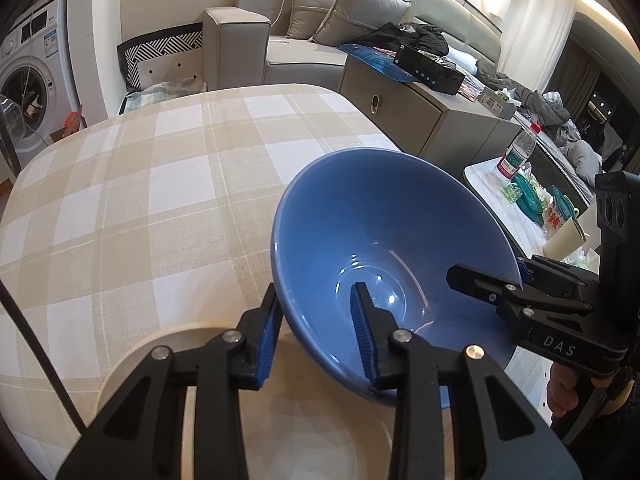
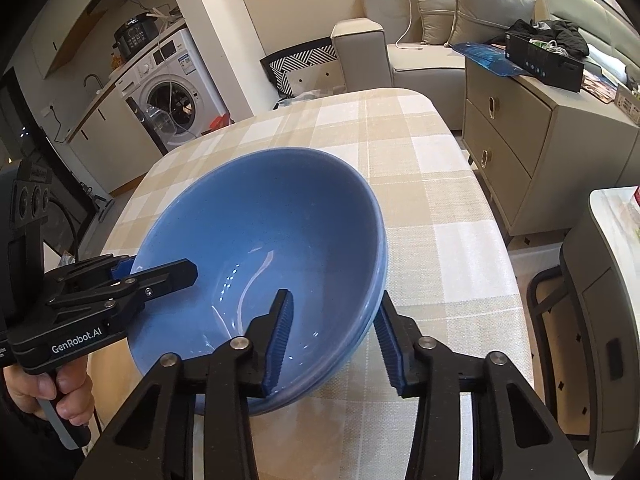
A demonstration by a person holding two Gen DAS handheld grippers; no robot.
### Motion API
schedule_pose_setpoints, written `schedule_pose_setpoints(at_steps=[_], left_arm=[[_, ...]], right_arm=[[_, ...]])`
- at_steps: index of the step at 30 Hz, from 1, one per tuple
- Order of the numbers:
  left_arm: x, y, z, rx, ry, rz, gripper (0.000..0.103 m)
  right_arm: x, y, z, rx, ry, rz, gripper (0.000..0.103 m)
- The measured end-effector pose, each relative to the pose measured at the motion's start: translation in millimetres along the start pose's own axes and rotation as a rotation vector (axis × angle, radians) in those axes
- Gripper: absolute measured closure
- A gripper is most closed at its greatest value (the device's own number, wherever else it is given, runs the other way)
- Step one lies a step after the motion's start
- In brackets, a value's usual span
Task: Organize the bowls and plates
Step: 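Close the left gripper on the nested bowls' rim while the right gripper also closes, then lift the nested blue bowls with both grippers and carry them over the plates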
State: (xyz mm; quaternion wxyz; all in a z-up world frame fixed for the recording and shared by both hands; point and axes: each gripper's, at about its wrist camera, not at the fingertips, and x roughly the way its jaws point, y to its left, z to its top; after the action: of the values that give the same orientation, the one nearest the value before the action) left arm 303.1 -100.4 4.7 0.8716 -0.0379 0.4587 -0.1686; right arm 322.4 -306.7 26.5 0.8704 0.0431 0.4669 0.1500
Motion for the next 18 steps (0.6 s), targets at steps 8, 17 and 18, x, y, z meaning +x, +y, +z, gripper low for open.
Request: schedule_pose_setpoints(at_steps=[8, 17, 18], left_arm=[[-1.6, -2.3, 2.2, 0.011, 0.0, 0.012, 0.071], [-2.5, -5.9, 3.6, 0.007, -0.003, 0.027, 0.071], [-1.7, -6.8, 3.9, 0.006, 0.0, 0.029, 0.071]], right_arm=[[0.2, 0.0, 0.3, 0.005, 0.001, -0.031, 0.07], [-0.6, -1.8, -0.1, 0.008, 0.008, -0.046, 0.072], [-1.1, -2.3, -0.4, 0.01, 0.007, -0.047, 0.072]])
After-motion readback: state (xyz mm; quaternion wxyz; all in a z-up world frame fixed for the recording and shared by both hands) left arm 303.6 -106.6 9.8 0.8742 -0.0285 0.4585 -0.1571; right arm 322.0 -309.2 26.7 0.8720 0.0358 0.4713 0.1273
